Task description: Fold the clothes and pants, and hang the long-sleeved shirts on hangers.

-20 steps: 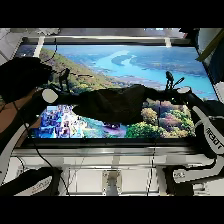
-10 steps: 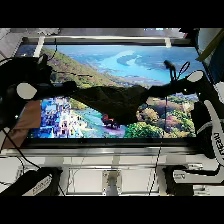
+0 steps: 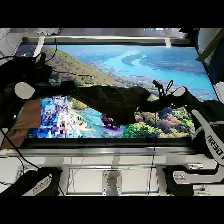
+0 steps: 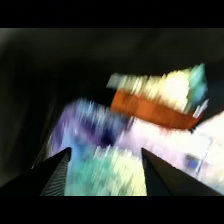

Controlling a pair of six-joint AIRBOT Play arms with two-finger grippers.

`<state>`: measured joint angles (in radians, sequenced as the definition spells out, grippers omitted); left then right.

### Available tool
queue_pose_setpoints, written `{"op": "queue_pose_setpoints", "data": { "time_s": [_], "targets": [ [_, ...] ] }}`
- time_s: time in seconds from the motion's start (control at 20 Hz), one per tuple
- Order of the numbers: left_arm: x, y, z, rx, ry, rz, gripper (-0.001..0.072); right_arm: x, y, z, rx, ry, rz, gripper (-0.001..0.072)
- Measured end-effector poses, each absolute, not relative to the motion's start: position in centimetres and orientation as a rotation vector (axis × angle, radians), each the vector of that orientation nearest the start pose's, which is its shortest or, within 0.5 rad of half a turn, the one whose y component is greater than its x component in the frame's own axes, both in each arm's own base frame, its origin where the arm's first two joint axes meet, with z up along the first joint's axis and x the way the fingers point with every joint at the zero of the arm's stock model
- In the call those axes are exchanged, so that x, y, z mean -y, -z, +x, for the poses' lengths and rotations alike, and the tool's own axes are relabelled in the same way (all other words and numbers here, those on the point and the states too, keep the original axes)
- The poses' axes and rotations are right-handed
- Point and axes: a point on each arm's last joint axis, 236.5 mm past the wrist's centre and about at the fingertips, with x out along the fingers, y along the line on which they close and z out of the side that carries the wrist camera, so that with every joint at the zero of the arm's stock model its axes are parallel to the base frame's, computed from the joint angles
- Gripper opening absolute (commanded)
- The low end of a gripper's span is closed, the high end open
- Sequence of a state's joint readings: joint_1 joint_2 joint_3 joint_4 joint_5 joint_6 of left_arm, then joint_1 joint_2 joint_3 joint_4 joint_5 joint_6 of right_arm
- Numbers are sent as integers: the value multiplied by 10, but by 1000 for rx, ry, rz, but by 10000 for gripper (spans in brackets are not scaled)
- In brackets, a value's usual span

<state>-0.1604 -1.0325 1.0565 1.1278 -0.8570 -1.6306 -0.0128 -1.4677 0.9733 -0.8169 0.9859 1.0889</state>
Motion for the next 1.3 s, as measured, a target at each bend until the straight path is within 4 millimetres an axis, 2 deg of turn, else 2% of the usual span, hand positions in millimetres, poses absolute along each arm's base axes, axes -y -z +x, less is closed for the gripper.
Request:
{"op": "queue_pose_setpoints", "data": {
  "time_s": [0.15, 0.3, 0.4, 0.65, 0.85, 1.15, 1.3],
  "targets": [
    [141, -116, 390, -864, 318, -401, 9, -108, 72, 411, -1185, -392, 509, 557],
    [141, -116, 390, -864, 318, -400, 9, -85, 79, 429, -1136, -307, 609, 557],
    [141, -116, 390, -864, 318, -400, 9, -79, 84, 439, -1113, -284, 663, 557],
    [140, -116, 390, -864, 318, -400, 9, -100, 87, 471, -1066, -352, 810, 556],
    [141, -116, 390, -865, 318, -400, 9, -123, 84, 488, -1051, -416, 836, 552],
    [141, -116, 390, -865, 318, -399, 10, -155, 74, 487, -1063, -509, 870, 581],
    [141, -116, 390, -866, 318, -400, 9, -164, 77, 487, -1072, -522, 911, 581]
  ]
}}
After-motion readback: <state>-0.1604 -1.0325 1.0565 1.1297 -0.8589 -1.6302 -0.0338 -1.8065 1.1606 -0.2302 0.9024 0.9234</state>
